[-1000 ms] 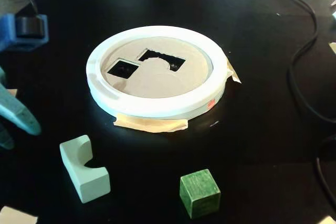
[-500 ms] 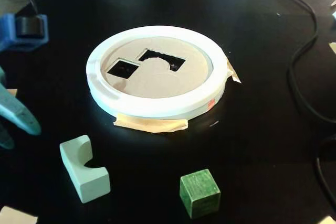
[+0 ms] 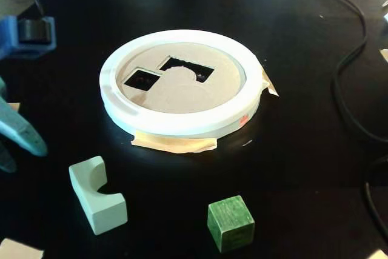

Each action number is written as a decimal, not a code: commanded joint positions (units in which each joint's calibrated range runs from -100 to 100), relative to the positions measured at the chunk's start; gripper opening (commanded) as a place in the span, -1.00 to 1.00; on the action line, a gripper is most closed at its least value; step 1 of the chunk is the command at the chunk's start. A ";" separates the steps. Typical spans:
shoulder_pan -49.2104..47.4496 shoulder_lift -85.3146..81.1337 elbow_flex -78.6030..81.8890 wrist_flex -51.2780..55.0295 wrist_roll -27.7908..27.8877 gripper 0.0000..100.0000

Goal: Pick up the square block and drop it in corresponding square shaped hole

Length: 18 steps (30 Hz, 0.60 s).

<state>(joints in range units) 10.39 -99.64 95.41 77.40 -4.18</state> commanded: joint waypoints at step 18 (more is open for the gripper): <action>-10.02 17.91 -29.38 -5.60 -0.34 1.00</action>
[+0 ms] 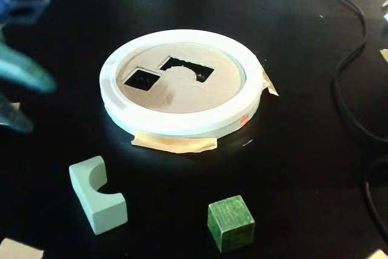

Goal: Pick up the square block and drop it in corresponding square shaped hole

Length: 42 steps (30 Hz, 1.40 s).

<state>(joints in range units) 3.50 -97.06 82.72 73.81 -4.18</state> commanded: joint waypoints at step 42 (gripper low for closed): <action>-1.12 140.54 -126.07 0.60 -22.86 1.00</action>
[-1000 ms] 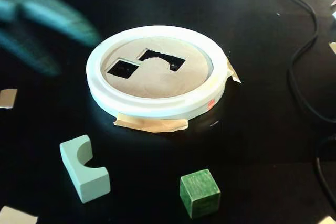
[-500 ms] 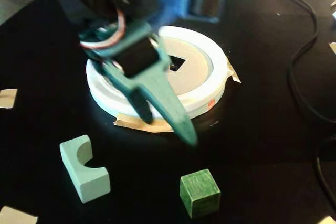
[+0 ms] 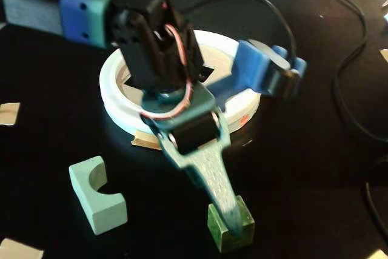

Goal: Pick up the square block and drop it in corresponding square shaped hole

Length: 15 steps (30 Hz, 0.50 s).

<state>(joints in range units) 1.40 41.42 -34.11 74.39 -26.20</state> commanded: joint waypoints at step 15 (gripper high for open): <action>0.97 8.78 -17.71 0.42 -2.44 0.99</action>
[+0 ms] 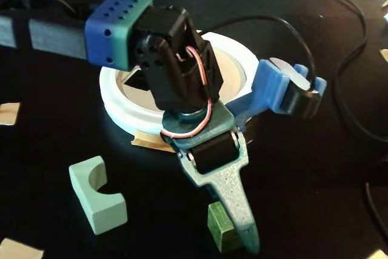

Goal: Pick up the square block and drop it in corresponding square shaped hole

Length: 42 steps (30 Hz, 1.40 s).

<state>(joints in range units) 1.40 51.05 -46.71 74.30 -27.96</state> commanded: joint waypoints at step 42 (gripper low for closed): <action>0.10 -0.04 -5.12 0.82 -0.59 0.14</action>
<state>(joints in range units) 1.40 55.06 -46.80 74.30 -28.25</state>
